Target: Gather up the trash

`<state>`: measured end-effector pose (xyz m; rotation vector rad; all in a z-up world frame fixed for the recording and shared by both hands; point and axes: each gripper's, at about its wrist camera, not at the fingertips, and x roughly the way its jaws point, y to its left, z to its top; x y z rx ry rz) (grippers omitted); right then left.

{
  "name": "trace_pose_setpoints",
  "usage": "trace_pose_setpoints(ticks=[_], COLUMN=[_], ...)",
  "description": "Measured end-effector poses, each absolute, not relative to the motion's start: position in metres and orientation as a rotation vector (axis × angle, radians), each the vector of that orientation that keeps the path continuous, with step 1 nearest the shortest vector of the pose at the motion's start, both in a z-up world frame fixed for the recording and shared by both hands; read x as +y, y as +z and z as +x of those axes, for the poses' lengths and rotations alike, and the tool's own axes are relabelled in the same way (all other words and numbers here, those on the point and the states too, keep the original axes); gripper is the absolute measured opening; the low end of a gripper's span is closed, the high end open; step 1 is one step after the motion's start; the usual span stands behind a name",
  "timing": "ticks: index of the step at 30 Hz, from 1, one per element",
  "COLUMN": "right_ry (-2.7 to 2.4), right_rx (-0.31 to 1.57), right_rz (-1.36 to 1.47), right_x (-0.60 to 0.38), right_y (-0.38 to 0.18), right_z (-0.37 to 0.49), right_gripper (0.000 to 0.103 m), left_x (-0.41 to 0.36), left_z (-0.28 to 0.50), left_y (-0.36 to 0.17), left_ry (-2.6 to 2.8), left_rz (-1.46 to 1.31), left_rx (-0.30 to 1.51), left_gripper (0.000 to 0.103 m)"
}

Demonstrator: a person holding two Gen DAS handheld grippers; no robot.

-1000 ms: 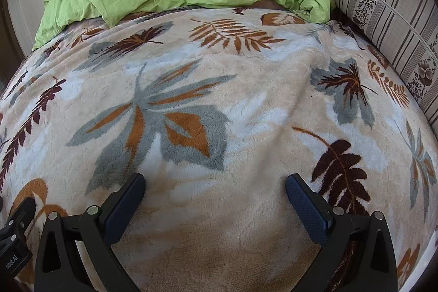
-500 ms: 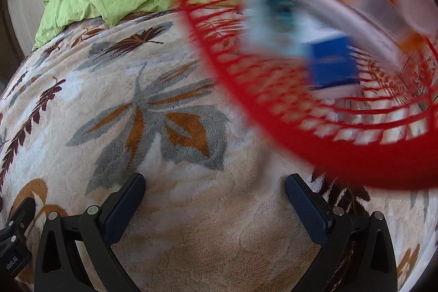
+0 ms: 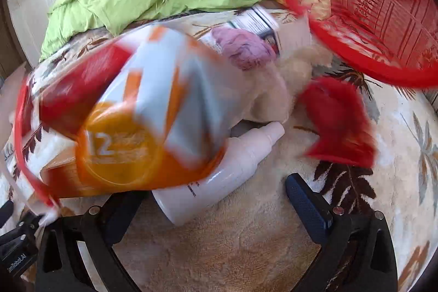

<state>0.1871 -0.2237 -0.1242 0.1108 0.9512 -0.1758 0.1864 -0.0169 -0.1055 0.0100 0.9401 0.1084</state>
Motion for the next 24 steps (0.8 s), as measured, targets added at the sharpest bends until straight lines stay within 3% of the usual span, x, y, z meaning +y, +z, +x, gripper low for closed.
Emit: trace_pose_setpoints(ticks=[24], right_ry=[-0.191], right_rx=[0.943], right_rz=[0.096], right_x=[-0.208], right_y=[-0.116], right_z=[0.176], right_gripper=[0.102], left_x=[-0.012], left_z=[0.184], left_y=[-0.105], left_ry=[0.120], left_rz=[-0.013], left_rx=[0.936], left_gripper=[0.103])
